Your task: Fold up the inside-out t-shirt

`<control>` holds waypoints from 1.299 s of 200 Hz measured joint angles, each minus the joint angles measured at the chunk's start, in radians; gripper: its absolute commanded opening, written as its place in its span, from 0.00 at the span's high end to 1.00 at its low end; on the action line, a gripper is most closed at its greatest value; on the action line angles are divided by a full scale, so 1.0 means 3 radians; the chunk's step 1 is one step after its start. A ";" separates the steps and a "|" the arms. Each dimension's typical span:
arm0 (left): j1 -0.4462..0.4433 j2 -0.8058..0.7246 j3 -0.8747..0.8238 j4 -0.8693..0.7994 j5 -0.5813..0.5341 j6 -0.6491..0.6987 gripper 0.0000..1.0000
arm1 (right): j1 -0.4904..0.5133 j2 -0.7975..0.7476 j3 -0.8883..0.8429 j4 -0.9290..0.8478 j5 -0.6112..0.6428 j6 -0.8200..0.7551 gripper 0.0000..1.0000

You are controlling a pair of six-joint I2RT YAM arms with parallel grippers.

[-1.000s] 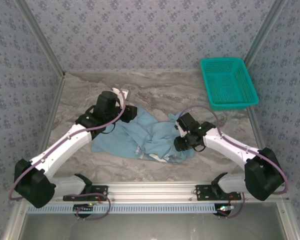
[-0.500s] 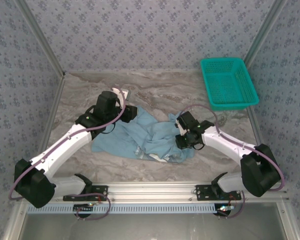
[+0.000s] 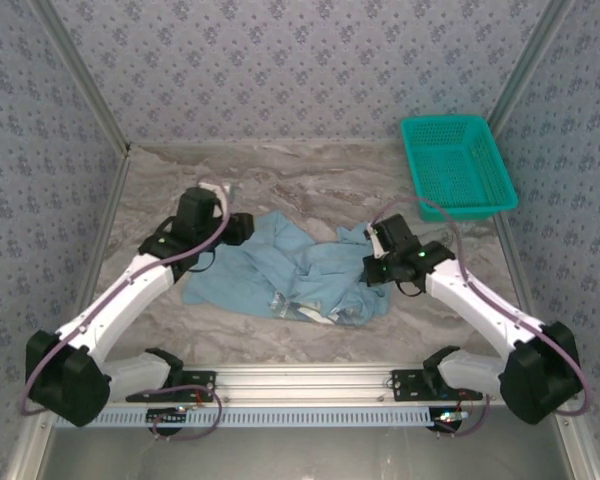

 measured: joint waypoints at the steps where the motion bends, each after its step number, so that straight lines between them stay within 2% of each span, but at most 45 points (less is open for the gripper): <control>1: 0.0029 -0.0013 -0.0015 -0.0013 0.0000 -0.0013 0.46 | -0.0004 -0.0004 0.0005 0.0000 0.0001 0.0000 1.00; 28: 0.0543 -0.0214 -0.0309 -0.0278 -0.0034 -0.0271 0.40 | -0.0205 -0.0028 0.0139 0.0001 0.0055 -0.0038 1.00; 53: 0.0818 -0.0327 -0.0512 -0.0567 -0.0081 -0.0422 0.38 | -0.0509 -0.0018 0.0168 0.0013 0.0074 -0.0088 1.00; 90: 0.0956 -0.0188 -0.0636 -0.0729 -0.0131 -0.0504 0.36 | -0.0965 0.0025 0.0201 0.0205 0.0067 -0.0090 1.00; 117: 0.0961 0.0336 -0.0589 -0.0500 0.0078 -0.0557 0.36 | -0.1097 0.0027 0.0224 0.0304 0.0060 -0.0094 1.00; 143: 0.0819 0.1063 -0.0223 -0.0270 0.0207 -0.0543 0.36 | -0.1102 0.0033 0.0223 0.0334 0.0015 -0.0098 1.00; 182: 0.0256 0.2145 0.0992 -0.0025 0.0172 -0.0146 0.33 | -0.1040 0.0076 0.0212 0.0304 -0.0085 -0.0086 1.00; 203: 0.0053 0.2605 0.1572 -0.0006 0.0159 0.0085 0.31 | -0.1008 0.0092 0.0212 0.0252 -0.0104 -0.0086 1.00; 244: -0.0072 0.3305 0.2244 -0.0219 0.0168 0.0493 0.30 | -0.0980 0.0127 0.0212 0.0251 -0.0153 -0.0085 1.00; 260: -0.0104 0.3484 0.2416 -0.0345 0.0141 0.0638 0.34 | -0.0961 0.0156 0.0214 0.0251 -0.0163 -0.0085 1.00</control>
